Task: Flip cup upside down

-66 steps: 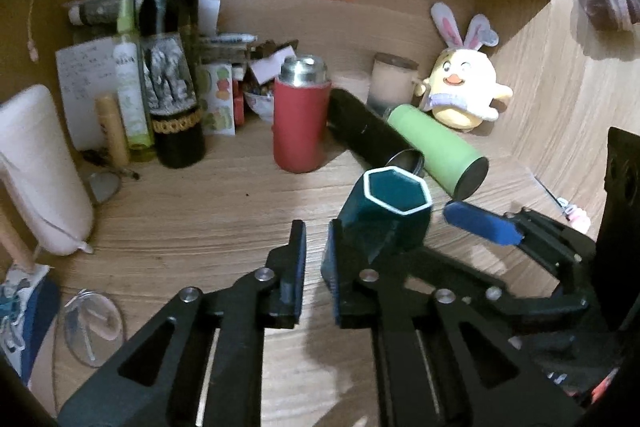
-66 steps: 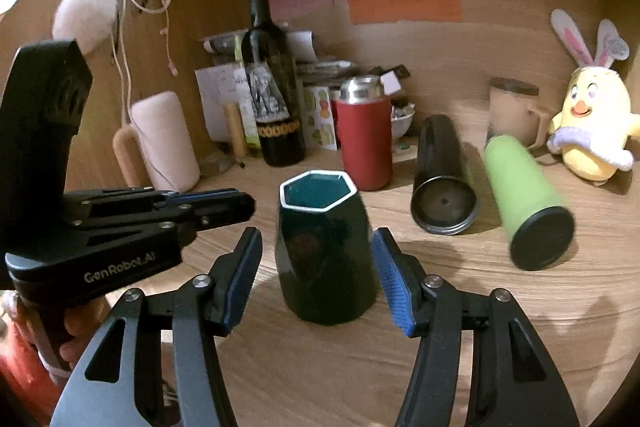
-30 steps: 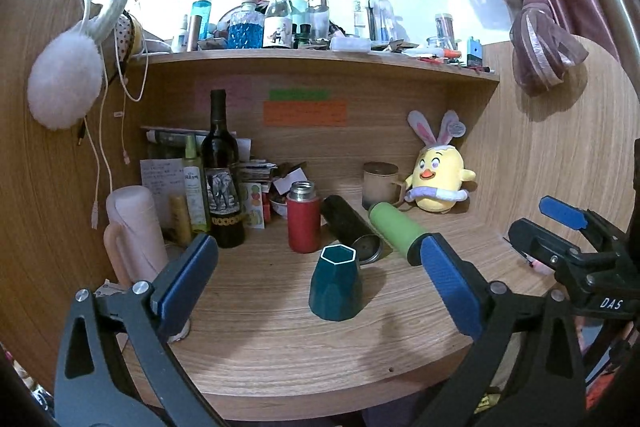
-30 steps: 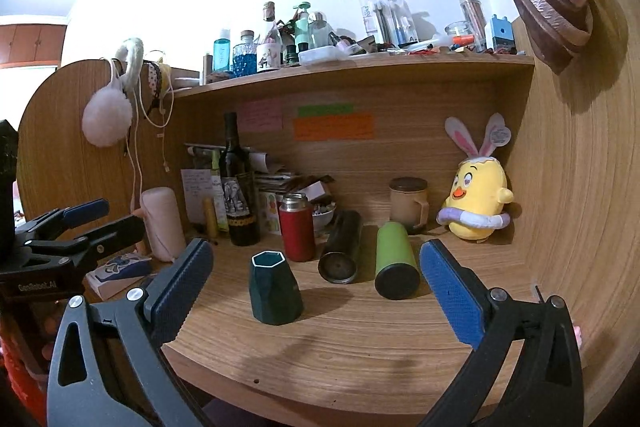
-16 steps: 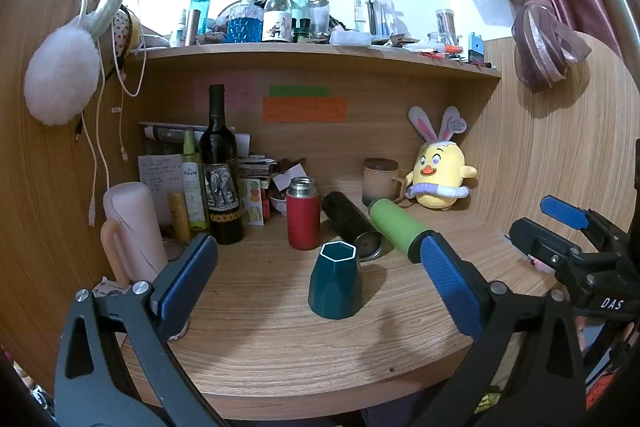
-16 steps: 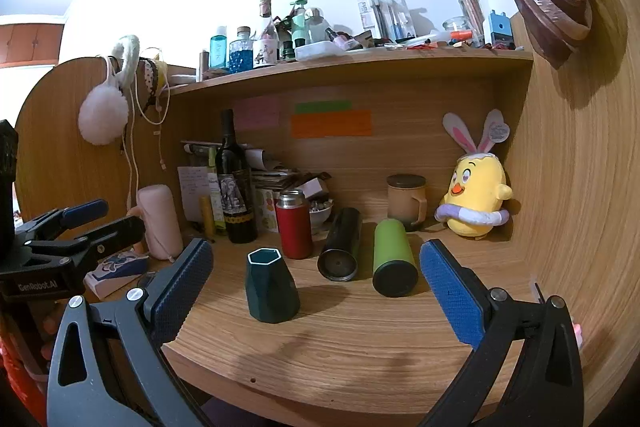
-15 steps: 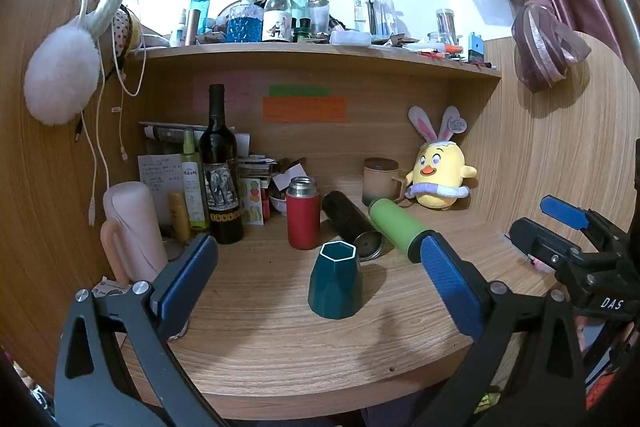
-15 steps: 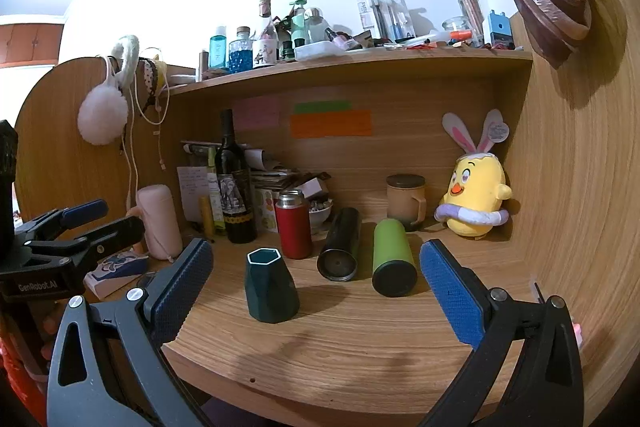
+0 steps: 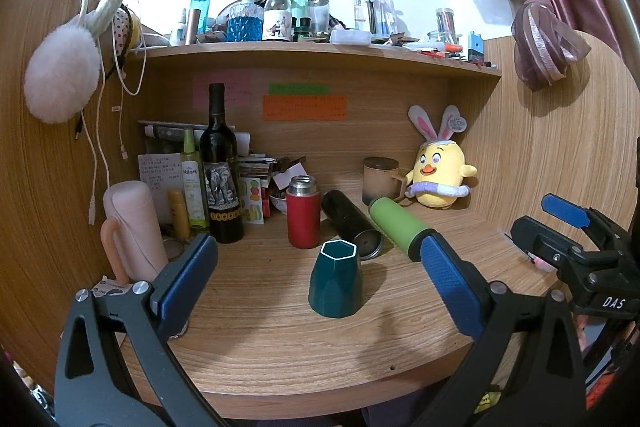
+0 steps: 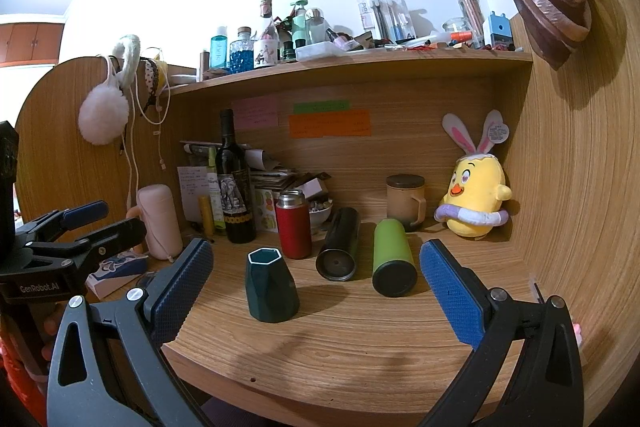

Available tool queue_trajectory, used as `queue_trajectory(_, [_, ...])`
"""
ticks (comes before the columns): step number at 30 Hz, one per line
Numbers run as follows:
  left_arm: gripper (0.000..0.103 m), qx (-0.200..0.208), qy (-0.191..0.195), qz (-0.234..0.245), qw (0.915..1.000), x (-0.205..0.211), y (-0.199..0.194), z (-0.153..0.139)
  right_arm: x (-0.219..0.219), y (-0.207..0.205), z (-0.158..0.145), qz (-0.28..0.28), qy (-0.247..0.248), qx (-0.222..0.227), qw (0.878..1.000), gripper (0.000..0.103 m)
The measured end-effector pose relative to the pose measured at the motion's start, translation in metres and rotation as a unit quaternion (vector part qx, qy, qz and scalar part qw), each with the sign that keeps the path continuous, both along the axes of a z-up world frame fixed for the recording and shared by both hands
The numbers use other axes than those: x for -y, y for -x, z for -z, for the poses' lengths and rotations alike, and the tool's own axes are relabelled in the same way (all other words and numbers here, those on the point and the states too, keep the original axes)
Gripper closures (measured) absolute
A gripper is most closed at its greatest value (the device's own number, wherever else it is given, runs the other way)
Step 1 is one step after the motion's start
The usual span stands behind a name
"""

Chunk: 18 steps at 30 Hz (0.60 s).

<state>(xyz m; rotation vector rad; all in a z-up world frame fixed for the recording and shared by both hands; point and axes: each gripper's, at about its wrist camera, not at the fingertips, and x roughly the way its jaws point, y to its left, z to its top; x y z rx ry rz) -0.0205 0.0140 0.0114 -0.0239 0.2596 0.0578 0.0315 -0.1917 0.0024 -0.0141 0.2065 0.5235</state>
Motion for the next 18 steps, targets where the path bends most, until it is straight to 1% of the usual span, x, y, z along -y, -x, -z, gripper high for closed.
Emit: queue_trajectory(18, [0.000,0.000,-0.001,0.000,1.0000,0.0008,0.0006,0.0000,-0.0005,0.0012,0.0003,0.001,0.000,0.000,1.000,0.000])
